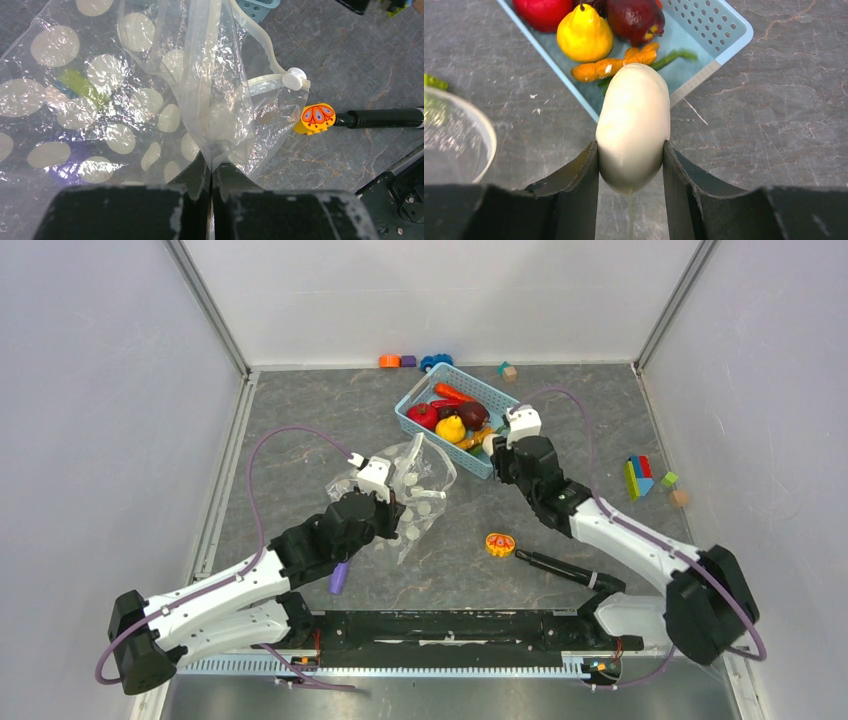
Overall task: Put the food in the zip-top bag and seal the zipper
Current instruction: Pick up the fake vegetable from the bin, then place the fake vegetable in the zipper food storage bag.
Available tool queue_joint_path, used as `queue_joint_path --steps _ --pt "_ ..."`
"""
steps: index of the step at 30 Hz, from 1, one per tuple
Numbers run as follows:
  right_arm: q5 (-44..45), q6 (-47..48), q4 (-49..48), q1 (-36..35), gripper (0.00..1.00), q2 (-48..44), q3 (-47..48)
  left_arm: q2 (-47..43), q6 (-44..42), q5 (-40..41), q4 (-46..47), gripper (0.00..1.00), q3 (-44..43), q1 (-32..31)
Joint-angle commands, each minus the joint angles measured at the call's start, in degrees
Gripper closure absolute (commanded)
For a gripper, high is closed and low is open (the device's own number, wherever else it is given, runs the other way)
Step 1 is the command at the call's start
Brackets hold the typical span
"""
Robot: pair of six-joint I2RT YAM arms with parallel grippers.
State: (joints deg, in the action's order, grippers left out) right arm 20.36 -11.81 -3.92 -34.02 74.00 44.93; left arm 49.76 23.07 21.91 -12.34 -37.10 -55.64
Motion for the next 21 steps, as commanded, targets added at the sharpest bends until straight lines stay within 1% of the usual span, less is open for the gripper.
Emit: queue_joint_path --steps 1,5,7,10,12,13,19,21 --pt "-4.0 3.1 0.7 0.0 1.00 -8.4 -3.7 0.2 -0.9 -0.5 2.7 0.98 0.6 -0.1" --pt "-7.4 3.8 0.4 0.0 1.00 -15.5 -5.4 0.3 -0.8 -0.3 3.2 0.98 0.8 -0.1" --pt "-11.5 4.2 1.4 0.0 1.00 -18.6 -5.4 0.3 -1.0 -0.5 3.5 0.98 0.9 -0.1" --pt "-19.4 4.0 6.0 0.0 1.00 -23.1 -5.0 0.4 -1.5 -0.5 4.6 0.98 1.7 0.0" --pt "-25.9 4.2 7.4 0.1 1.00 -26.0 -5.7 0.8 -1.7 -0.6 5.3 0.98 1.9 -0.1" --pt "-27.7 4.8 8.3 0.0 1.00 -27.5 -5.7 1.0 -1.8 -0.7 5.0 0.98 1.7 -0.1" --pt "-33.1 7.2 16.4 0.0 1.00 -35.6 -3.8 1.5 -1.5 0.1 2.9 0.98 0.9 -0.1" --pt "-33.1 8.1 20.5 0.0 1.00 -37.2 -2.4 1.3 -1.5 0.6 2.8 0.98 1.1 -0.1"
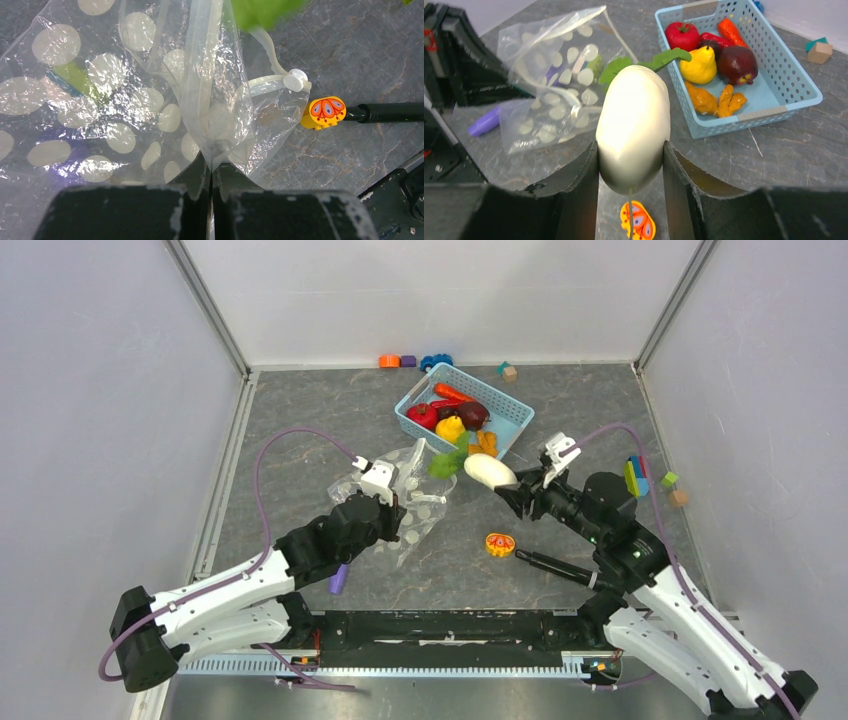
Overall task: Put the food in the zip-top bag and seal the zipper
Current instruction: Place the fake vegetable in the zipper food storage bag.
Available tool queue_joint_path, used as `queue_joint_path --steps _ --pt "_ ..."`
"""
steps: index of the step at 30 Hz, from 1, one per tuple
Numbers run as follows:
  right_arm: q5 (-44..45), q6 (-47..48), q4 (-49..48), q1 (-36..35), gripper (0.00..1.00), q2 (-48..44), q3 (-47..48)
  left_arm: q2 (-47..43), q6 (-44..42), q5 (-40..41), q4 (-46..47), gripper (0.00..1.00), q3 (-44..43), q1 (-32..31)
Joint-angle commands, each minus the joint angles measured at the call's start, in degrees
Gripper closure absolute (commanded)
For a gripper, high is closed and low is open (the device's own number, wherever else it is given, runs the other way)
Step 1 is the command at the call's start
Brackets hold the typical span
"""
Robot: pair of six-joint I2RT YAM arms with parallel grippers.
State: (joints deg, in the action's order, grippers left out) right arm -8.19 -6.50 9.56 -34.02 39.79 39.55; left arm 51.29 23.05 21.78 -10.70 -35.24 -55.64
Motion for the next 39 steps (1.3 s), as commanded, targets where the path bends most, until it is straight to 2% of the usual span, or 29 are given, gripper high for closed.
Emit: queue_joint_path --steps 1,4,9,14,17,20,25,33,39 --pt "-4.5 3.3 9.1 0.0 1.00 -3.7 3.7 -0.2 -1.5 0.9 1.2 0.98 -0.7 -0.1" --pt "-7.4 4.2 12.2 0.0 1.00 -6.4 4.7 0.5 -1.8 0.8 1.2 0.98 -0.9 0.0" --pt "-15.8 3.0 10.2 0.0 1.00 -8.6 3.1 0.5 -2.6 -3.4 2.1 0.98 -0.7 -0.1" --pt "-27.2 1.2 4.8 0.1 1.00 -4.1 0.6 -0.8 -5.1 -13.8 3.4 0.98 -0.1 -0.1" --pt "-26.9 0.1 2.8 0.1 1.00 -1.3 0.0 -2.2 -6.7 -22.7 5.2 0.98 1.1 -0.2" --pt "-25.5 -0.4 1.0 0.0 1.00 0.2 -0.4 -3.7 -7.7 -27.8 5.9 0.98 1.9 -0.1" --pt "-23.3 -2.1 -2.7 0.0 1.00 1.1 -2.4 -5.7 -8.7 -32.3 6.6 0.98 2.7 -0.2" --pt "-31.7 -5.1 -12.5 0.0 1.00 6.8 -6.4 -5.7 -9.1 -37.1 8.7 0.98 2.9 -0.1" --pt "-34.8 -4.3 -11.9 -0.1 1.00 10.3 -6.4 -4.2 -9.5 -39.1 9.1 0.98 2.1 -0.1"
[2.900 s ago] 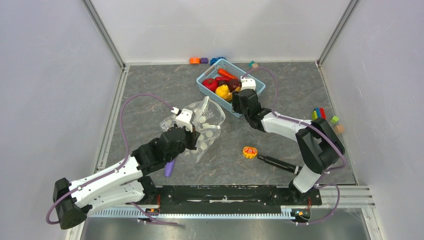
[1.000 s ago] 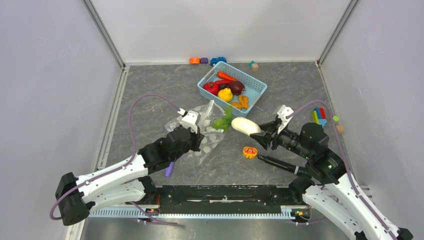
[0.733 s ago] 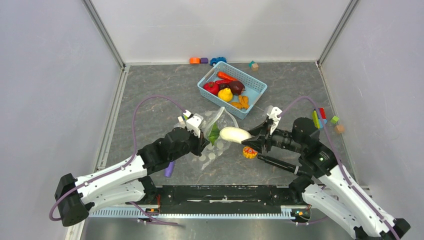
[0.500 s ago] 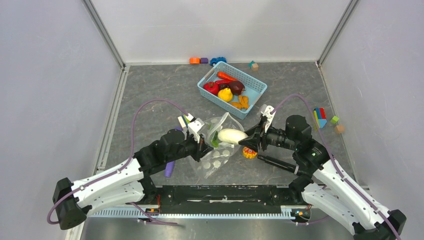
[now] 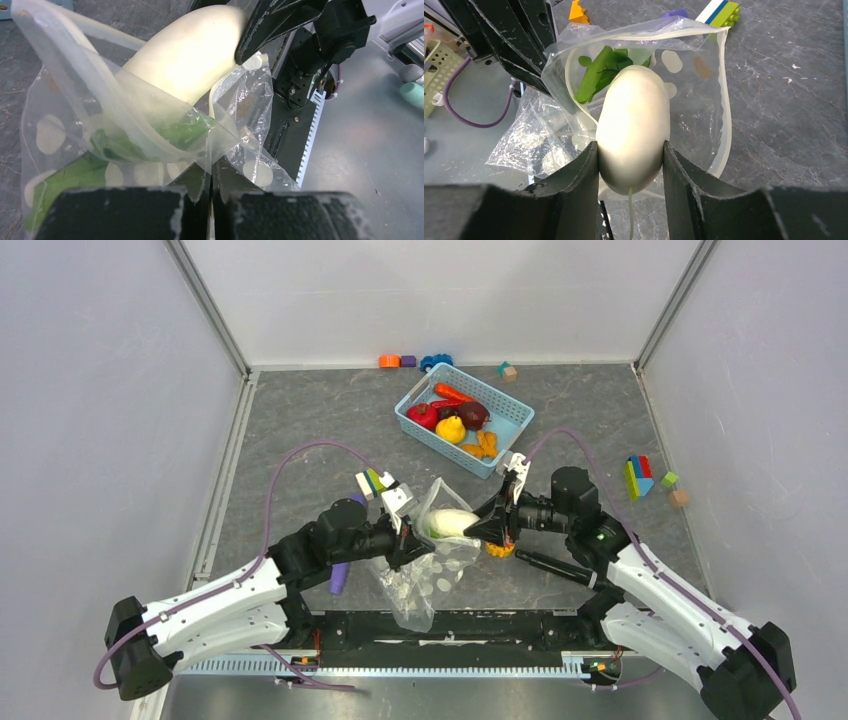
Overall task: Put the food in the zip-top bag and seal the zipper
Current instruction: Place the fake vegetable in the zipper food storage bag.
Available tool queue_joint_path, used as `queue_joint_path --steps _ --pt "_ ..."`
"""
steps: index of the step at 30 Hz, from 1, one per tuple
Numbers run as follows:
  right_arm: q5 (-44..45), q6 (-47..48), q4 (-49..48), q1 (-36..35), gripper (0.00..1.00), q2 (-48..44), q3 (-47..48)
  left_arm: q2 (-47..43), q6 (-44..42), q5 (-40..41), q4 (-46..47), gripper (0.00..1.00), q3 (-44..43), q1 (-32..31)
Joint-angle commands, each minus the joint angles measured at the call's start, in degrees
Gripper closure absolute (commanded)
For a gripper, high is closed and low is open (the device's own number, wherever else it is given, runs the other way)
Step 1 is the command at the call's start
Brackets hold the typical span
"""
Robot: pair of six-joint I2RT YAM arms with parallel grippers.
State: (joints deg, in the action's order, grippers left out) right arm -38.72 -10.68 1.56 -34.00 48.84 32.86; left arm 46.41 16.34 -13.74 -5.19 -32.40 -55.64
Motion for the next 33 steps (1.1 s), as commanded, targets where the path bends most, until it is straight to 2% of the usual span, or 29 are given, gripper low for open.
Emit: queue_joint_path --steps 1,7,12,14,22,27,29,33 --pt "-4.5 0.1 -3.8 -0.1 1.00 1.6 0.2 0.8 -2.9 -4.1 3.7 0.98 -0.9 -0.2" --pt "-3.1 4.0 4.2 -0.1 1.00 2.3 2.6 0.4 -4.8 -7.3 2.7 0.98 -0.9 -0.1" --pt "0.0 12.5 13.2 -0.1 1.00 -0.3 4.2 -1.1 -7.8 -8.1 -0.8 0.98 -0.9 -0.2" --pt "0.4 14.0 14.0 0.0 1.00 -1.8 3.3 -1.7 -8.7 -8.8 -1.8 0.98 -0.9 -0.2" --pt "-15.0 14.8 6.6 0.0 1.00 -2.4 -2.2 -2.1 -11.0 -14.3 -2.2 0.98 -1.4 -0.1" --pt "-18.9 11.6 -1.1 -0.1 1.00 0.3 -4.2 0.0 -11.7 -16.9 -2.6 0.98 -2.4 -0.1" --pt "-15.3 9.2 -4.1 -0.1 1.00 1.5 -4.0 1.1 -11.7 -17.9 -2.6 0.98 -2.7 -0.2" --pt "-1.9 8.3 -3.4 -0.6 1.00 3.8 -2.3 3.0 -11.1 -17.5 -2.7 0.98 -3.2 -0.2"
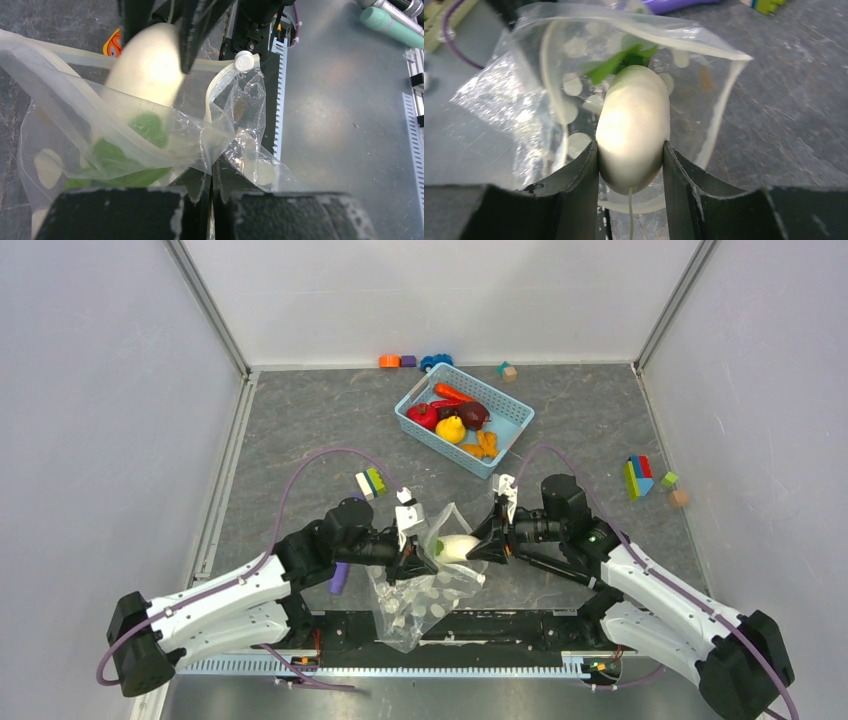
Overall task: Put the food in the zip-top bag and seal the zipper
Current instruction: Place the fake vegetable in the zipper food storage bag.
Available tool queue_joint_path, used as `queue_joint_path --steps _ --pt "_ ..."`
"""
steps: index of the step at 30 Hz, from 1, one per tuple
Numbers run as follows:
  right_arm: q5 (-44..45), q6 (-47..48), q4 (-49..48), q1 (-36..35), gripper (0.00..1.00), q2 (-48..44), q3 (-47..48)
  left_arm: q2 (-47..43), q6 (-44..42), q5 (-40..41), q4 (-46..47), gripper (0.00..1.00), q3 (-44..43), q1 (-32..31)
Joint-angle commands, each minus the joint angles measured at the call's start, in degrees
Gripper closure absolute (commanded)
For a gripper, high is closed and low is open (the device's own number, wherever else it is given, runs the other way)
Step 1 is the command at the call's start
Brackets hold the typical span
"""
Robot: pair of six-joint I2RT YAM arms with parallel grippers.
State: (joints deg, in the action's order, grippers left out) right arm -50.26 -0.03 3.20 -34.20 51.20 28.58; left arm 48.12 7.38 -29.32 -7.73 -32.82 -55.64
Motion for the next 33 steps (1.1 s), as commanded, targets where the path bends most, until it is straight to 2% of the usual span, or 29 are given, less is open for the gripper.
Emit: queue_joint_path --steps 1,4,9,12,16,18,21,23,27,30,33 --pt "11.1 -2.5 -5.2 -0.4 1.00 1.8 2.0 1.4 -1.6 -0.8 -0.3 0.98 -2.8 -0.1" --pt "15.4 -4.6 -8.0 -0.8 1.00 1.9 0.7 1.6 0.4 2.8 -0.2 0.96 -2.8 -0.1" --pt "22.4 -14.5 -27.2 -2.4 1.00 0.2 -8.1 3.1 2.3 1.8 1.3 0.98 -2.6 -0.3" --pt "26.3 -15.9 -31.7 -5.6 1.00 1.2 -9.2 3.9 2.5 1.9 2.9 0.98 -2.5 -0.4" --pt "41.2 -16.5 -35.6 -12.5 1.00 1.1 -10.7 4.5 3.2 2.5 5.4 0.98 -2.4 -0.5" --pt "44.7 -17.9 -38.4 -14.1 1.00 1.1 -11.9 4.7 3.9 4.3 6.7 0.98 -2.1 -0.5" --pt "43.8 -17.9 -39.3 -14.8 0.87 1.2 -12.2 4.0 4.1 7.1 7.5 0.98 -1.2 -0.5" --pt "42.2 -16.2 -36.3 -14.9 0.80 1.3 -11.1 3.2 4.4 9.4 9.7 0.98 -0.6 -0.5" --pt "39.8 -12.2 -26.2 -15.0 0.50 1.1 -7.5 0.7 5.7 14.5 13.6 0.98 1.2 -0.5" --pt "38.5 -10.8 -19.8 -15.0 0.31 0.3 -4.7 -1.4 5.8 16.9 15.9 0.98 2.7 -0.5" --pt "38.1 -11.0 -17.5 -14.9 0.17 -1.2 -2.7 -2.8 5.5 16.8 16.8 0.98 3.5 -0.5"
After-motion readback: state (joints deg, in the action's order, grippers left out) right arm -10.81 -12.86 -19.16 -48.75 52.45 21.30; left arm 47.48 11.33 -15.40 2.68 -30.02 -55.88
